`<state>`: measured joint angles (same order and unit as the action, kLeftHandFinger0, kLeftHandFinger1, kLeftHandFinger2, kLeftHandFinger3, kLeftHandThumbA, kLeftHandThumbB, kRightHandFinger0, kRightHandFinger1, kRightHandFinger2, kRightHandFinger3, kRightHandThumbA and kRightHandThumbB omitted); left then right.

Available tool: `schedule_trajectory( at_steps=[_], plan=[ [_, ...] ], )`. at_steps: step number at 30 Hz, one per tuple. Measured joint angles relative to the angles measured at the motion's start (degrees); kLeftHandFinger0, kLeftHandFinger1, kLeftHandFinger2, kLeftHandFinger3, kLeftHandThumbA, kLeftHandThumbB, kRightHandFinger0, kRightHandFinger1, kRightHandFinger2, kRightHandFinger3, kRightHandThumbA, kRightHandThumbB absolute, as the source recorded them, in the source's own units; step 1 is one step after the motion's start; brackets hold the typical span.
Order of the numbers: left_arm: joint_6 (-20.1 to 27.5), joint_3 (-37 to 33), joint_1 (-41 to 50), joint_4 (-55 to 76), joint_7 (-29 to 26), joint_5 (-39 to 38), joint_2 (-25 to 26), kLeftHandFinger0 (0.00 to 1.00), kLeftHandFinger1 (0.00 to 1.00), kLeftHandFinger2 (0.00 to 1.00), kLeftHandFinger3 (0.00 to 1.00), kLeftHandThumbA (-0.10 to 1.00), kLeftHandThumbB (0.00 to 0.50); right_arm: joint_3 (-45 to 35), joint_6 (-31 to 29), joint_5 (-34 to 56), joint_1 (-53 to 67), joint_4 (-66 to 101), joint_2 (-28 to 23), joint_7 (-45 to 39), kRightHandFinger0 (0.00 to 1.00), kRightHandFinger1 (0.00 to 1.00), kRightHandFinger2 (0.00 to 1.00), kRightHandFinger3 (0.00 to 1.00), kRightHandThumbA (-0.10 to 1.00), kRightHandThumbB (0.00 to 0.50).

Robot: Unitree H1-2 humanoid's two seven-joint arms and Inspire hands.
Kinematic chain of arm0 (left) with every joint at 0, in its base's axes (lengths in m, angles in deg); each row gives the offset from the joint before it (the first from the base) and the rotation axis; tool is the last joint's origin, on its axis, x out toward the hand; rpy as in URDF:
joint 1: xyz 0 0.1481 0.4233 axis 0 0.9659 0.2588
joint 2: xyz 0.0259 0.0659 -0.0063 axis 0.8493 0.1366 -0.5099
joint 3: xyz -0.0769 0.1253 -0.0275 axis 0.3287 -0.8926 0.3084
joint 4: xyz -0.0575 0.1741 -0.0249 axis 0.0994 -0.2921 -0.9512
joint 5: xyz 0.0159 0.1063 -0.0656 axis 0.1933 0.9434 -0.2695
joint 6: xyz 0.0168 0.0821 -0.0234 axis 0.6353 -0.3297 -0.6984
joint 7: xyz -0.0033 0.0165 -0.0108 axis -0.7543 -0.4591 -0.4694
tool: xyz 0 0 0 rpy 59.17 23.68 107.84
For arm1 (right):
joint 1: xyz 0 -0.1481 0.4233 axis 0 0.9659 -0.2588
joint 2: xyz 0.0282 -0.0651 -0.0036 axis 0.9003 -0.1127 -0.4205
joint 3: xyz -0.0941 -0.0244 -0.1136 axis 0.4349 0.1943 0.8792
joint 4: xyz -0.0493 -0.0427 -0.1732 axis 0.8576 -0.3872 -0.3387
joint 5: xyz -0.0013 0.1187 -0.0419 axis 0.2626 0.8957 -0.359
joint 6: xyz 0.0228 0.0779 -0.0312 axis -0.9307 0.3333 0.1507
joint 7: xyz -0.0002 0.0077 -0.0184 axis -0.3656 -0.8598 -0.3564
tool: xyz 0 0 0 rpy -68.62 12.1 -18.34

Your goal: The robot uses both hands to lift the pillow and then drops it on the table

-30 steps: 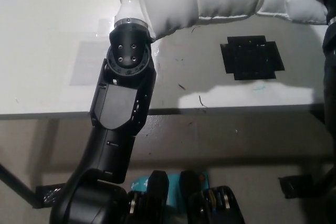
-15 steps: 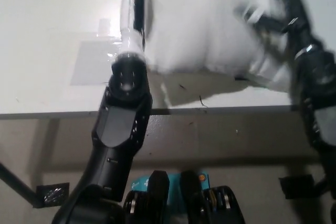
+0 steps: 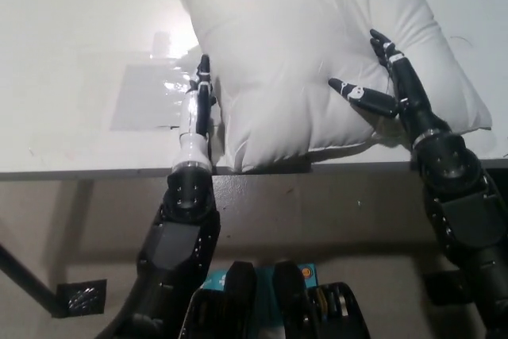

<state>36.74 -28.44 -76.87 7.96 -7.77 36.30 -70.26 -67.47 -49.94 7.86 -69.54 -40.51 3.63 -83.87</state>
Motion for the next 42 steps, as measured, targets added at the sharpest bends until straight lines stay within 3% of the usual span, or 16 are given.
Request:
schedule_trajectory(
  at_steps=[5, 10, 13, 14, 16, 18, 22, 26, 29, 33, 35, 36, 37, 38, 40, 42],
  plan=[
    [2.4, -0.2, 0.4, -0.6, 0.0, 0.1, 0.6, 1.0, 1.0, 1.0, 1.0, 1.0, 0.041, -0.1, -1.6, 0.0, 0.6, 0.6, -0.1, -0.1, 1.0, 1.0, 1.0, 1.0, 1.0, 0.282],
    [2.6, -0.6, 3.0, 4.2, 0.0, 0.3, 0.9, 1.0, 1.0, 1.0, 1.0, 1.0, 0.159, -0.5, -1.6, -0.1, 3.6, 7.1, -0.7, -0.3, 1.0, 1.0, 1.0, 1.0, 1.0, 0.266],
    [1.4, -0.9, 6.3, 11.4, 0.0, 0.8, 1.4, 1.0, 1.0, 1.0, 1.0, 1.0, 0.142, -1.4, -1.4, -0.2, 6.5, 13.8, -1.5, -0.4, 1.0, 1.0, 1.0, 1.0, 1.0, 0.329],
    [1.0, -0.9, 7.2, 13.4, 0.0, 0.9, 1.7, 1.0, 1.0, 1.0, 1.0, 1.0, 0.181, -1.5, -1.1, -0.4, 7.5, 16.2, -1.9, -0.4, 1.0, 1.0, 1.0, 1.0, 1.0, 0.316],
    [0.5, -0.9, 8.6, 17.0, 0.1, 1.0, 2.3, 1.0, 1.0, 1.0, 1.0, 1.0, 0.199, -1.7, -0.7, -0.6, 9.0, 20.6, -2.6, -0.4, 1.0, 1.0, 1.0, 1.0, 1.0, 0.338],
    [0.1, -0.9, 10.0, 20.6, 0.3, 1.0, 2.8, 1.0, 1.0, 1.0, 1.0, 1.0, 0.189, -2.0, -0.3, -0.8, 10.7, 25.0, -3.4, -0.4, 1.0, 1.0, 1.0, 1.0, 1.0, 0.286],
    [-0.6, -0.9, 13.2, 27.8, 0.6, 1.3, 3.9, 1.0, 1.0, 1.0, 1.0, 1.0, 0.201, -2.6, 0.6, -0.9, 14.8, 32.9, -4.6, -0.6, 1.0, 1.0, 1.0, 1.0, 1.0, 0.313],
    [-1.6, -1.1, 17.6, 36.4, 1.3, 1.3, 4.9, 1.0, 1.0, 1.0, 1.0, 1.0, 0.175, -3.9, 1.0, -1.0, 21.1, 41.4, -5.8, -0.7, 1.0, 1.0, 1.0, 1.0, 1.0, 0.263],
    [-1.9, -1.4, 22.7, 43.7, 1.9, 1.3, 5.8, 1.0, 1.0, 1.0, 1.0, 1.0, 0.192, -5.3, 1.0, -1.1, 28.6, 48.0, -6.9, -0.7, 1.0, 1.0, 1.0, 1.0, 1.0, 0.238],
    [-1.8, -2.6, 31.7, 52.4, 3.1, 1.2, 7.2, 1.0, 1.0, 1.0, 1.0, 1.0, 0.197, -8.0, -0.4, -1.2, 40.6, 54.7, -7.9, -0.6, 1.0, 1.0, 1.0, 1.0, 1.0, 0.248],
    [-1.7, -3.3, 37.3, 55.6, 3.9, 1.2, 8.1, 1.0, 1.0, 1.0, 1.0, 1.0, 0.121, -9.0, -1.7, -1.4, 47.0, 56.7, -8.2, -0.6, 1.0, 1.0, 1.0, 1.0, 1.0, 0.208],
    [-1.3, -3.6, 40.3, 56.6, 4.3, 1.2, 8.5, 1.0, 1.0, 1.0, 1.0, 1.0, 0.193, -9.5, -2.7, -1.5, 50.5, 57.2, -8.3, -0.6, 1.0, 1.0, 1.0, 1.0, 1.0, 0.182],
    [-1.2, -3.7, 41.1, 56.9, 4.5, 1.2, 8.6, 1.0, 1.0, 1.0, 1.0, 1.0, 0.207, -9.7, -3.0, -1.5, 51.6, 57.3, -8.4, -0.6, 1.0, 1.0, 1.0, 1.0, 1.0, 0.182],
    [-0.5, -4.1, 44.9, 56.9, 5.0, 1.2, 9.0, 1.0, 1.0, 1.0, 1.0, 1.0, 0.165, -10.0, -4.2, -1.7, 55.8, 57.0, -8.4, -0.6, 1.0, 1.0, 1.0, 1.0, 1.0, 0.14],
    [0.8, -4.4, 49.2, 55.6, 5.5, 1.1, 9.1, 1.0, 1.0, 1.0, 1.0, 1.0, 0.162, -10.0, -6.2, -2.2, 59.6, 55.5, -8.4, -0.5, 1.0, 1.0, 1.0, 1.0, 1.0, 0.119],
    [1.9, -4.7, 51.6, 54.0, 5.9, 1.1, 9.1, 1.0, 1.0, 1.0, 1.0, 1.0, 0.175, -10.0, -7.5, -2.7, 61.2, 54.0, -8.4, -0.4, 1.0, 1.0, 1.0, 1.0, 1.0, 0.141]
  ],
)
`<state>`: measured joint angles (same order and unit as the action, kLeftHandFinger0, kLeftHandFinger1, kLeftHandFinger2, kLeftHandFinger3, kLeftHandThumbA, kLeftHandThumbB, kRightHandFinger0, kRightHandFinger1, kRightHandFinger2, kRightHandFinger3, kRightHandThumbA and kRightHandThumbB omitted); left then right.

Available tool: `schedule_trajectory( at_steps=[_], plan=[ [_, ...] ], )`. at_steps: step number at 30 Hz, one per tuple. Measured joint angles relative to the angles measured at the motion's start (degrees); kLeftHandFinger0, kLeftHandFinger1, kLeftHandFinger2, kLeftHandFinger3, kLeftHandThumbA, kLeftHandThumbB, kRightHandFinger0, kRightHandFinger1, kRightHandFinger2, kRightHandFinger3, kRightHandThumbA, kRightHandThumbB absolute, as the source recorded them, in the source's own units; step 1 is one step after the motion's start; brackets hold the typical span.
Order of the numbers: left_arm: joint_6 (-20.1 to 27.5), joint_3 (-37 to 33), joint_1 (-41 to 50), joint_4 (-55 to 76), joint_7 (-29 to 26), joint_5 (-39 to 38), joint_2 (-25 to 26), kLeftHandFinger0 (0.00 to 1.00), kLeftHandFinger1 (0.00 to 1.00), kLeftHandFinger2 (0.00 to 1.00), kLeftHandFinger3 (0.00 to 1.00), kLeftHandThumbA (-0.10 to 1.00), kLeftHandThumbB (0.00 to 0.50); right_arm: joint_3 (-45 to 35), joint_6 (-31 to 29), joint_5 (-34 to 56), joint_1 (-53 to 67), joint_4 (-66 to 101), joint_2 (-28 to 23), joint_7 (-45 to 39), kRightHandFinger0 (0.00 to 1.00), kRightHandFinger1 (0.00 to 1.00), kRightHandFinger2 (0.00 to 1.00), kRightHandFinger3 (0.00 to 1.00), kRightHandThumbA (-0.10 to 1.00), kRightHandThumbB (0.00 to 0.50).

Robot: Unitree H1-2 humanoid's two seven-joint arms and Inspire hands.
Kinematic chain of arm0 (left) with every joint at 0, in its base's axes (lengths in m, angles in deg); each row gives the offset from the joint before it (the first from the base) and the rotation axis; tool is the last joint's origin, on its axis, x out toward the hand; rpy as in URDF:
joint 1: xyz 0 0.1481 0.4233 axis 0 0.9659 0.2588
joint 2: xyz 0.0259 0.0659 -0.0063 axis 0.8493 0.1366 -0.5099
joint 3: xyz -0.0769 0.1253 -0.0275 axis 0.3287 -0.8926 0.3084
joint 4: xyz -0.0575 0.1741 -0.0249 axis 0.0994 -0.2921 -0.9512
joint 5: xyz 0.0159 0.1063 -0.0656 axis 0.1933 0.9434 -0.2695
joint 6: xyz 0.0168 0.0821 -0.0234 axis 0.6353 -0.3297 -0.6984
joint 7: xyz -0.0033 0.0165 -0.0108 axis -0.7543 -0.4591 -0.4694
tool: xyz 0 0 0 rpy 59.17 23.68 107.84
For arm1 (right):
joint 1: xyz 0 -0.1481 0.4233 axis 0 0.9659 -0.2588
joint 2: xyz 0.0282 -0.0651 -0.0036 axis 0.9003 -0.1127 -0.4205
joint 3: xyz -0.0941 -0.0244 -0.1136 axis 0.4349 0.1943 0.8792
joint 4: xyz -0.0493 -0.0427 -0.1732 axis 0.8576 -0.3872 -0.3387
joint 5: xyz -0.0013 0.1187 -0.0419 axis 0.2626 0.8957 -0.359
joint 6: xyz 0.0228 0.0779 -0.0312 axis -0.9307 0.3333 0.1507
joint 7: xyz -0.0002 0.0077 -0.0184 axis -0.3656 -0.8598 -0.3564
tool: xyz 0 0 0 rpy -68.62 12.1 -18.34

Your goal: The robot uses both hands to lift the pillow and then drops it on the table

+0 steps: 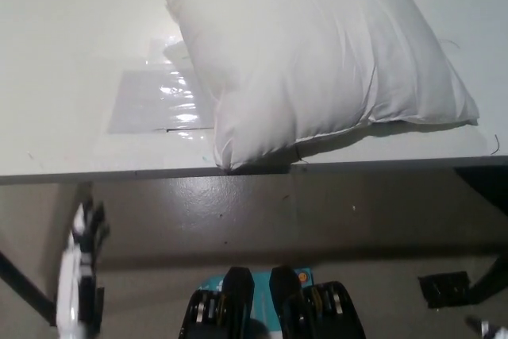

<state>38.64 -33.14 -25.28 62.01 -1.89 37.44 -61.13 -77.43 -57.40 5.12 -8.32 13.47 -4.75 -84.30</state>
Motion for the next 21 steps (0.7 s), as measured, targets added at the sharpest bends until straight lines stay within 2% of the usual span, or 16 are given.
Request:
schedule_trajectory(
  at_steps=[2, 4, 5, 6, 10, 13, 14, 16, 19, 21],
  plan=[
    [1.9, -0.8, 2.7, -3.2, 0.4, 0.1, 0.0, 1.0, 1.0, 1.0, 1.0, 1.0, 0.137, 0.4, -2.0, -0.9, 1.9, -3.2, 0.0, 0.3, 1.0, 1.0, 1.0, 1.0, 1.0, 0.123],
    [3.4, -1.5, 4.4, -6.2, 1.0, 0.0, -0.1, 1.0, 1.0, 1.0, 1.0, 1.0, 0.125, 1.1, -3.7, -1.8, 3.0, -6.7, 0.1, 0.8, 1.0, 1.0, 1.0, 1.0, 1.0, 0.129],
    [4.1, -1.7, 4.8, -7.7, 1.3, -0.2, -0.1, 1.0, 1.0, 1.0, 1.0, 1.0, 0.079, 1.4, -4.7, -2.3, 3.3, -8.4, 0.2, 1.1, 1.0, 1.0, 1.0, 1.0, 1.0, 0.125],
    [4.8, -1.8, 5.0, -9.0, 1.6, -0.3, -0.2, 1.0, 1.0, 1.0, 1.0, 1.0, 0.069, 1.8, -5.5, -2.6, 3.4, -10.1, 0.4, 1.4, 1.0, 1.0, 1.0, 1.0, 1.0, 0.128],
    [7.5, -1.6, 4.9, -12.7, 2.8, -1.5, -0.4, 1.0, 1.0, 1.0, 1.0, 1.0, 0.103, 3.0, -8.4, -2.7, 2.9, -17.7, 2.0, 1.7, 1.0, 1.0, 1.0, 1.0, 1.0, 0.06],
    [9.3, -1.2, 4.2, -13.9, 3.6, -2.4, -0.5, 1.0, 1.0, 1.0, 1.0, 1.0, 0.112, 3.2, -10.7, -2.6, 1.9, -20.5, 3.1, 2.0, 1.0, 1.0, 1.0, 1.0, 1.0, 0.065],
    [9.9, -1.0, 3.9, -14.0, 3.8, -2.5, -0.6, 1.0, 1.0, 1.0, 1.0, 1.0, 0.094, 3.2, -11.3, -2.5, 1.7, -21.1, 3.2, 2.0, 1.0, 1.0, 1.0, 1.0, 1.0, 0.067],
    [10.6, -0.5, 3.5, -14.0, 4.1, -2.6, -0.8, 1.0, 1.0, 1.0, 1.0, 1.0, 0.128, 3.2, -12.0, -2.3, 0.9, -21.7, 3.1, 2.0, 1.0, 1.0, 1.0, 1.0, 1.0, 0.095],
    [11.6, 0.3, 3.2, -14.3, 4.4, -2.7, -1.1, 1.0, 1.0, 1.0, 1.0, 1.0, 0.134, 3.1, -12.4, -2.1, 0.3, -22.2, 3.1, 2.0, 1.0, 1.0, 1.0, 1.0, 1.0, 0.091],
    [12.0, 0.6, 3.2, -14.7, 4.6, -2.7, -1.3, 1.0, 1.0, 1.0, 1.0, 1.0, 0.083, 3.0, -12.7, -2.0, 0.2, -22.2, 3.0, 2.0, 1.0, 1.0, 1.0, 1.0, 1.0, 0.079]
  ],
)
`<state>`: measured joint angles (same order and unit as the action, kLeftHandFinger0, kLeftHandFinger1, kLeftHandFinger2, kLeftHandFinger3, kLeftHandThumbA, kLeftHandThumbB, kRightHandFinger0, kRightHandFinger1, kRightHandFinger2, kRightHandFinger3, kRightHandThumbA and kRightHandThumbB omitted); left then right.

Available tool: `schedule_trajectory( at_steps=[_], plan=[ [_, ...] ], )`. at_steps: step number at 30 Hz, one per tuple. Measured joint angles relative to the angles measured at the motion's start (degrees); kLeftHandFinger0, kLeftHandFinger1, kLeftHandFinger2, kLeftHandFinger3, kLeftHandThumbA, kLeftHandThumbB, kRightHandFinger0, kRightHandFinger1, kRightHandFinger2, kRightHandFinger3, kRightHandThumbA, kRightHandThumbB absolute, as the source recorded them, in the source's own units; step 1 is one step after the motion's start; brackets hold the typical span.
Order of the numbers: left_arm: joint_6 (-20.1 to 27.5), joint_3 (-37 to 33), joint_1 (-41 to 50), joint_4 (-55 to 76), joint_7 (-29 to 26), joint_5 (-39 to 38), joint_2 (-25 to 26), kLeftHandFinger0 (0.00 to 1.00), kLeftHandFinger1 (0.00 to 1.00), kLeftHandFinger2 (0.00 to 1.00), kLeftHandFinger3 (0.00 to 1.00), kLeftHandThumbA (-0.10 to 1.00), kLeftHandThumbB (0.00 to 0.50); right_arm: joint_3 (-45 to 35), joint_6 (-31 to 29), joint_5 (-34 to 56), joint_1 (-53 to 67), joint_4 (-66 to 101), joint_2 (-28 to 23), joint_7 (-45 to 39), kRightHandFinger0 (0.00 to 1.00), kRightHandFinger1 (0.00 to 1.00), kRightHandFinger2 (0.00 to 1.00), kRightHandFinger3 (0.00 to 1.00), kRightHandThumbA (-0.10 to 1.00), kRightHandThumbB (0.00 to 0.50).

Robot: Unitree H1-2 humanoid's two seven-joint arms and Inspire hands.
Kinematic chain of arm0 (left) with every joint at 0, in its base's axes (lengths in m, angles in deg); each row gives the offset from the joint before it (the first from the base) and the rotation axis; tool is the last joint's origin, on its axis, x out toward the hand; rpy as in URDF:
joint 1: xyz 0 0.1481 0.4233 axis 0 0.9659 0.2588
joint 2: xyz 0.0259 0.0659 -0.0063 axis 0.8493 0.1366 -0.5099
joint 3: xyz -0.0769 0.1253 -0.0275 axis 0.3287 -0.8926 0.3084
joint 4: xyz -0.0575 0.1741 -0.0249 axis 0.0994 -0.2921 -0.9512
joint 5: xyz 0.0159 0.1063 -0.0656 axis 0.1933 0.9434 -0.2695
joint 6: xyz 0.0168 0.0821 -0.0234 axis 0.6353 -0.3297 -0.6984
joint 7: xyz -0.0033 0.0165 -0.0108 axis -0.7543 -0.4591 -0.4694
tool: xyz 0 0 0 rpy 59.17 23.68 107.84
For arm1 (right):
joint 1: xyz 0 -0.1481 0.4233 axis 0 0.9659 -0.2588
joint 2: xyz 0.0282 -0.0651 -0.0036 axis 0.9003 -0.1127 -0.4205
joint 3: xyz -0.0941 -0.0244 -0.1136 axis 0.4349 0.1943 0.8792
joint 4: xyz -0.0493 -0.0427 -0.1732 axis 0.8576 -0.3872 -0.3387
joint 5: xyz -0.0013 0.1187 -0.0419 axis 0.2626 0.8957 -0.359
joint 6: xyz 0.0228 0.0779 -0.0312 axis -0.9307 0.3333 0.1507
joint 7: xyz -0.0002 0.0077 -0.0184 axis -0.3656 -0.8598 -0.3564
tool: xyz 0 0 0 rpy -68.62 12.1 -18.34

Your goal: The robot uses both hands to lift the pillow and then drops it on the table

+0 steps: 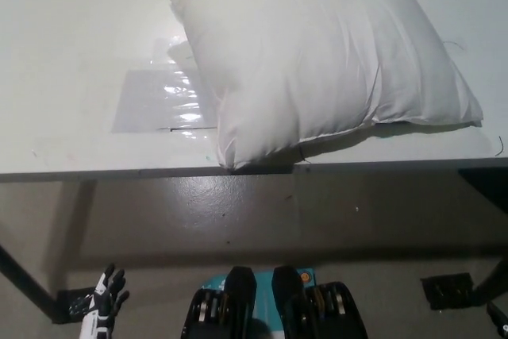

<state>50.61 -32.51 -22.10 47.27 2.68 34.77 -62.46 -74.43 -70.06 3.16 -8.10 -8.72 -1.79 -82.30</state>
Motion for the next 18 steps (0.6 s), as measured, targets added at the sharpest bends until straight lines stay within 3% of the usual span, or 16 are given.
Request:
schedule_trajectory(
  at_steps=[6, 9, 12, 15, 16, 18],
  plan=[
    [0.6, 0.7, -0.3, -1.0, 0.3, 0.1, -0.1, 1.0, 1.0, 1.0, 1.0, 1.0, 0.079, -0.4, -0.8, 1.5, -0.3, -0.3, 0.0, -0.1, 1.0, 1.0, 1.0, 1.0, 1.0, 0.077],
    [0.7, 0.9, -0.6, -1.5, 0.3, 0.3, 0.0, 1.0, 1.0, 1.0, 1.0, 1.0, 0.109, -0.4, -1.0, 2.0, -0.3, -0.6, 0.0, -0.2, 1.0, 1.0, 1.0, 1.0, 1.0, 0.087],
    [0.7, 1.2, -1.1, -2.3, 0.3, 0.3, 0.1, 1.0, 1.0, 1.0, 1.0, 1.0, 0.058, -0.4, -1.1, 2.2, -0.3, -1.0, 0.0, -0.2, 1.0, 1.0, 1.0, 1.0, 1.0, 0.105],
    [0.7, 1.7, -1.6, -2.7, 0.3, 0.3, 0.1, 1.0, 1.0, 1.0, 1.0, 1.0, 0.072, -0.4, -1.2, 2.2, -0.6, -0.9, 0.0, -0.3, 1.0, 1.0, 1.0, 1.0, 1.0, 0.1],
    [0.7, 1.9, -1.7, -2.6, 0.3, 0.3, 0.1, 1.0, 1.0, 1.0, 1.0, 1.0, 0.116, -0.5, -1.2, 2.2, -0.7, -0.9, 0.0, -0.3, 1.0, 1.0, 1.0, 1.0, 1.0, 0.107],
    [0.7, 2.1, -1.8, -2.6, 0.3, 0.3, 0.1, 1.0, 1.0, 1.0, 1.0, 1.0, 0.122, -0.5, -1.2, 2.2, -0.7, -0.9, 0.0, -0.4, 1.0, 1.0, 1.0, 1.0, 1.0, 0.105]
  ],
)
